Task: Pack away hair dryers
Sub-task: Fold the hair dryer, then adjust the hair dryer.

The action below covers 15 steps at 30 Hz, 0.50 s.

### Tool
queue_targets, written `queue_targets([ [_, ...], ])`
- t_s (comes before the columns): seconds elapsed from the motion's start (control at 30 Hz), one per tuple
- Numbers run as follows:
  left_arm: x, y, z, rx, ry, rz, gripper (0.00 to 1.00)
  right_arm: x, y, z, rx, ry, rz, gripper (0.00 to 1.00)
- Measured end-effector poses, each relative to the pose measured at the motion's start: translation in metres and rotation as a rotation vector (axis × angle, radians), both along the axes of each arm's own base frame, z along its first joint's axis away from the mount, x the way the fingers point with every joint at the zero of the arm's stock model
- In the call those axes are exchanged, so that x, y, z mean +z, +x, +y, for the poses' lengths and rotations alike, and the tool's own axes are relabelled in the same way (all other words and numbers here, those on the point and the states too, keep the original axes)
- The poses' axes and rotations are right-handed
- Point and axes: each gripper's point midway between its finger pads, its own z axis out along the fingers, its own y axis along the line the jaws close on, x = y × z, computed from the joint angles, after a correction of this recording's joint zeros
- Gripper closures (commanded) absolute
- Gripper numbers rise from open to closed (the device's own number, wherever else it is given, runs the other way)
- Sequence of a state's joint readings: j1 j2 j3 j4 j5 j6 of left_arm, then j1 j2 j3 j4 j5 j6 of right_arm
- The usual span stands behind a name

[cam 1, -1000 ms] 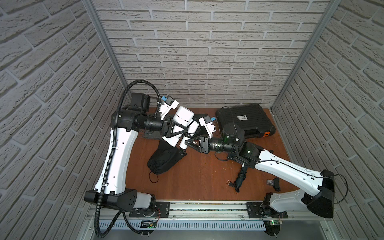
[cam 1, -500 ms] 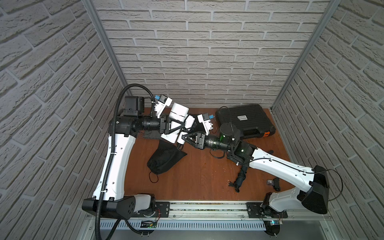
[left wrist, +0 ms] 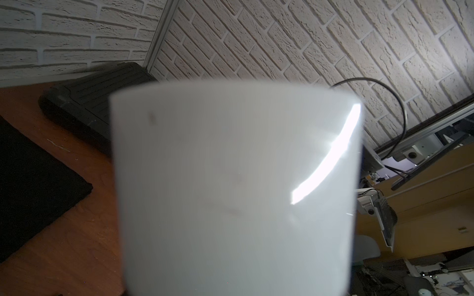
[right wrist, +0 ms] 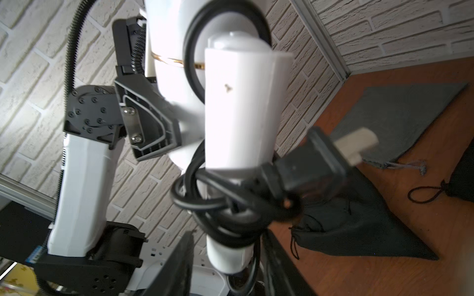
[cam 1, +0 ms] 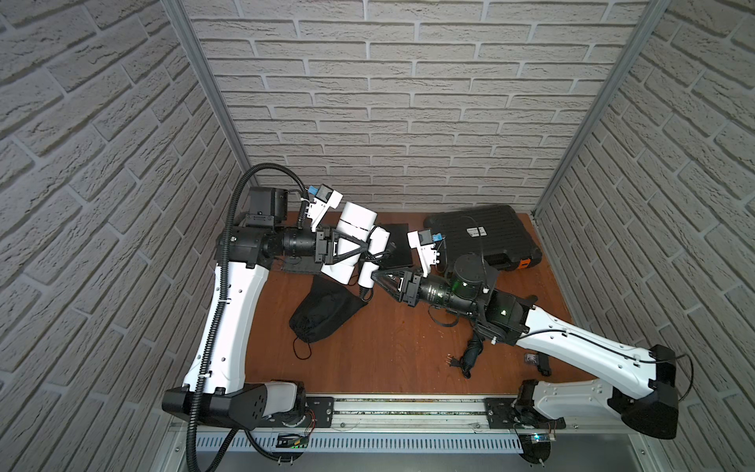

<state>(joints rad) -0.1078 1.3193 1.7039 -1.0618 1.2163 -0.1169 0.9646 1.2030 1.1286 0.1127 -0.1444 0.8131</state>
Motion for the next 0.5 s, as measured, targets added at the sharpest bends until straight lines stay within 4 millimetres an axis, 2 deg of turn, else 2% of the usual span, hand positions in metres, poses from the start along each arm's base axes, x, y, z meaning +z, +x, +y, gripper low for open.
queue_targets([
  [0.13,-0.001,0.007,0.002,0.015,-0.014,0.031,1.0,0.014,-0.004,-0.015,-0.031,0.033,-0.035,0.39],
  [0.2,-0.001,0.009,0.002,0.016,-0.019,0.039,1.0,0.017,-0.004,-0.015,-0.033,0.039,-0.04,0.39],
  [0.3,0.001,0.009,0.002,0.011,-0.036,0.054,1.0,0.01,-0.001,-0.008,-0.022,0.024,-0.029,0.39],
  [0.5,0.001,0.01,0.0,-0.008,-0.068,0.078,1.0,-0.018,0.01,0.014,0.001,-0.027,0.01,0.38],
])
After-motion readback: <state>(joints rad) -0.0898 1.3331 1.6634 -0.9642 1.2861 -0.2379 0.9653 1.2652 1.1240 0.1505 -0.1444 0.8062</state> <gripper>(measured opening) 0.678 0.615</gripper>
